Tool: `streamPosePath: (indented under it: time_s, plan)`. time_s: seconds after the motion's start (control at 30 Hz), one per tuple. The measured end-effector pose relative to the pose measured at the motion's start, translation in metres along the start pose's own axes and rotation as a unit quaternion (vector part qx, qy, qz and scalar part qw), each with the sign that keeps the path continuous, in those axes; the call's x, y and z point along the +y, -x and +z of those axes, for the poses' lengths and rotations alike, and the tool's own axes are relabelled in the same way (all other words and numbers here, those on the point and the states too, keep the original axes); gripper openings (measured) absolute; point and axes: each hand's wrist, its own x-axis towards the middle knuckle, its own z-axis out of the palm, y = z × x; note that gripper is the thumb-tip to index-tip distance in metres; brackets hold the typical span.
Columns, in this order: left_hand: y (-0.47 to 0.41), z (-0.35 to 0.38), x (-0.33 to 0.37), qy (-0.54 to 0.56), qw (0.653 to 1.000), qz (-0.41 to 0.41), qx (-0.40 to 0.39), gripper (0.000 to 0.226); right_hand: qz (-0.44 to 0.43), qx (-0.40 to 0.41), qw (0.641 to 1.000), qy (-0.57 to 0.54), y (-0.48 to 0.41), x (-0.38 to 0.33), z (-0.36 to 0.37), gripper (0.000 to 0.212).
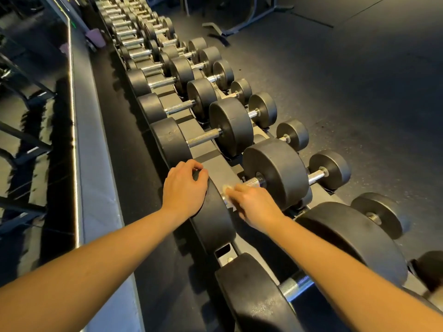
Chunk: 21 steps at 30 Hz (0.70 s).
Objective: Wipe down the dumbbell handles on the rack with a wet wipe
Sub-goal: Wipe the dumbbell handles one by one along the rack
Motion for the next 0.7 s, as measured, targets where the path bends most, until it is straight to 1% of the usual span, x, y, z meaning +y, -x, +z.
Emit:
streamPosePath:
  time_s: [0.03,0.07,0.1,0.13,0.17,0.2,0.27,0.3,0.33,0.43,0.5,0.53,0.57,0.63,0.7]
  plan:
    - [0.0,0.0,0.0,0.003,1.0,-0.001,0.0,0.024,0.048,0.052,0.997,-0.029,0.009,0.003,0.007,0.039]
    - [0.0,0.0,0.0,0.003,1.0,-0.003,0.0,0.024,0.106,0.12,0.984,-0.083,0.015,0.007,0.013,0.038]
    - [0.0,0.001,0.0,0.002,1.0,-0.005,0.0,0.025,0.17,0.186,0.957,-0.144,0.017,0.007,0.018,0.034]
    - [-0.001,0.001,0.0,0.001,1.0,-0.007,0.0,0.025,0.225,0.229,0.924,-0.208,0.017,0.005,0.021,0.028]
    - [0.0,0.001,0.0,0.002,1.0,-0.008,0.001,0.025,0.263,0.244,0.897,-0.259,0.015,-0.001,0.023,0.021]
    - [0.0,0.002,0.0,0.003,1.0,-0.008,0.001,0.025,0.282,0.254,0.871,-0.311,0.011,-0.007,0.027,0.013]
    - [0.0,0.001,0.0,0.004,1.0,-0.008,0.0,0.026,0.308,0.261,0.812,-0.421,0.002,-0.021,0.033,0.003]
    - [0.0,0.001,-0.001,0.003,1.0,-0.008,0.0,0.026,0.318,0.255,0.789,-0.46,0.0,-0.029,0.036,0.006]
    - [0.0,0.001,0.0,0.002,1.0,-0.007,0.001,0.026,0.318,0.245,0.775,-0.488,-0.001,-0.034,0.04,0.008]
    - [-0.001,0.001,0.0,-0.002,1.0,-0.005,0.002,0.026,0.308,0.164,0.769,-0.536,0.003,-0.044,0.038,0.004]
    - [0.0,0.0,0.001,0.0,1.0,-0.002,-0.001,0.025,0.328,0.13,0.747,-0.563,0.003,-0.036,0.033,0.004]
    - [0.0,0.0,0.002,0.001,1.0,-0.002,-0.002,0.025,0.35,0.135,0.727,-0.575,0.003,-0.029,0.032,0.003]
    - [0.0,-0.001,0.002,0.003,1.0,-0.004,-0.003,0.025,0.375,0.157,0.693,-0.595,0.002,-0.023,0.031,0.002]
    - [0.001,-0.001,0.003,0.007,1.0,-0.008,-0.003,0.025,0.423,0.225,0.607,-0.633,-0.003,-0.014,0.028,0.003]
    - [0.001,-0.002,0.003,0.005,1.0,-0.008,-0.004,0.026,0.458,0.272,0.507,-0.678,-0.008,-0.017,0.027,0.009]
